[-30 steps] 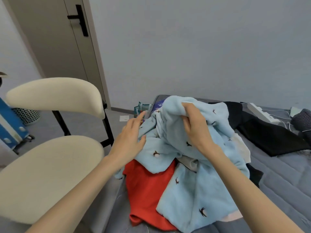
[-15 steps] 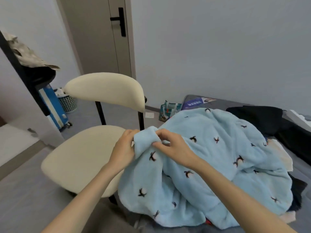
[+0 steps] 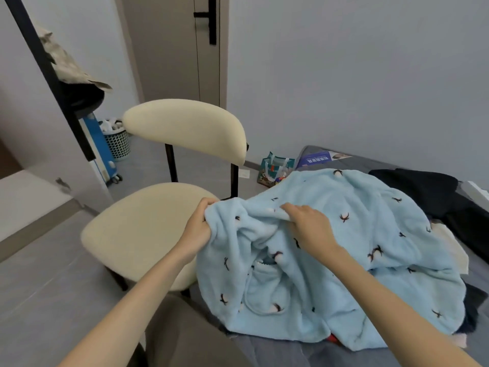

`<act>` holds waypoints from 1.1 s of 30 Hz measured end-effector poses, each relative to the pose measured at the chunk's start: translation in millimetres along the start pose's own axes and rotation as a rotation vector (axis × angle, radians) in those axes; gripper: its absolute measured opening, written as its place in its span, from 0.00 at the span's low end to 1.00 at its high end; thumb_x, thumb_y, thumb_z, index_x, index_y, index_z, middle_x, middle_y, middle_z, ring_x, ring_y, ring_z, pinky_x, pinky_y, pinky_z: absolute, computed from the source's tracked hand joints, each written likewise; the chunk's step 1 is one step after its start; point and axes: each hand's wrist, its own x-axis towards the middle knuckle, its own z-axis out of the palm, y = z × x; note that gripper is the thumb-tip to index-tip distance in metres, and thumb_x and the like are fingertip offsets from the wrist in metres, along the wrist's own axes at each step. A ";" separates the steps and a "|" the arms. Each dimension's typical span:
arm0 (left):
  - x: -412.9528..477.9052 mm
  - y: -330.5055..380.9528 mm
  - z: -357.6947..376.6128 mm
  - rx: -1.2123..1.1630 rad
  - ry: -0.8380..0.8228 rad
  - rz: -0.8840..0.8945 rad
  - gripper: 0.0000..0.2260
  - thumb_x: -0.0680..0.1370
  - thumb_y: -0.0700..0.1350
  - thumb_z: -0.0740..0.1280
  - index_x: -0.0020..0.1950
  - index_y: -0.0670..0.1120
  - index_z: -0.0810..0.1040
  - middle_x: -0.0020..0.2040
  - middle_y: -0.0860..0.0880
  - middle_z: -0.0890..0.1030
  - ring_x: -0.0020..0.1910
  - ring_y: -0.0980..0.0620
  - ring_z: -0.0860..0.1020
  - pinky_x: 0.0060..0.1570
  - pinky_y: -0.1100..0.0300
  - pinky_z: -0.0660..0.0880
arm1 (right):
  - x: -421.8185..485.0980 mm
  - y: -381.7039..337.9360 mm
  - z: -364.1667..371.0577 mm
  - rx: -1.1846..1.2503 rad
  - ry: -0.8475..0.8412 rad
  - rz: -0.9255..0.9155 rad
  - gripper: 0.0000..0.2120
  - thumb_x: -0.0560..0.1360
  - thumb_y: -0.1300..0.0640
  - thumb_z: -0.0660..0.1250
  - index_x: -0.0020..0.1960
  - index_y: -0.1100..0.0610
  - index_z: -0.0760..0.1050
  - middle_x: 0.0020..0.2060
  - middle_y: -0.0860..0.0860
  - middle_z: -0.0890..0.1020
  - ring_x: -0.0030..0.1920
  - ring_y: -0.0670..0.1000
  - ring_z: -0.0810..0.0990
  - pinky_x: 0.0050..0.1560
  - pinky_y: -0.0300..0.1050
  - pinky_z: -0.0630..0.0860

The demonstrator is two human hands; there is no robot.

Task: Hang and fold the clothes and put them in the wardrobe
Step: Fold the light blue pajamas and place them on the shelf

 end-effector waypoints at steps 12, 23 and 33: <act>11.3 34.6 -139.3 0.346 0.385 0.223 0.12 0.80 0.42 0.60 0.51 0.61 0.72 0.39 0.64 0.78 0.37 0.65 0.75 0.33 0.60 0.70 | 135.6 -142.4 -105.0 0.692 0.348 -0.237 0.18 0.74 0.63 0.58 0.57 0.49 0.77 0.46 0.39 0.78 0.44 0.39 0.71 0.39 0.28 0.67; -15.1 -47.8 -185.5 0.408 0.420 -0.064 0.19 0.82 0.37 0.55 0.72 0.51 0.66 0.67 0.44 0.68 0.66 0.48 0.68 0.63 0.58 0.65 | 172.9 -220.8 21.2 1.009 -0.219 -0.012 0.15 0.81 0.65 0.56 0.64 0.58 0.74 0.61 0.53 0.77 0.60 0.52 0.75 0.56 0.42 0.73; -26.3 -129.5 -138.1 0.498 0.004 -0.345 0.28 0.78 0.48 0.66 0.75 0.47 0.60 0.72 0.47 0.68 0.69 0.46 0.68 0.66 0.51 0.68 | 83.6 -191.4 112.5 0.647 -0.415 -0.111 0.19 0.77 0.55 0.67 0.66 0.49 0.69 0.69 0.51 0.67 0.72 0.54 0.60 0.65 0.44 0.55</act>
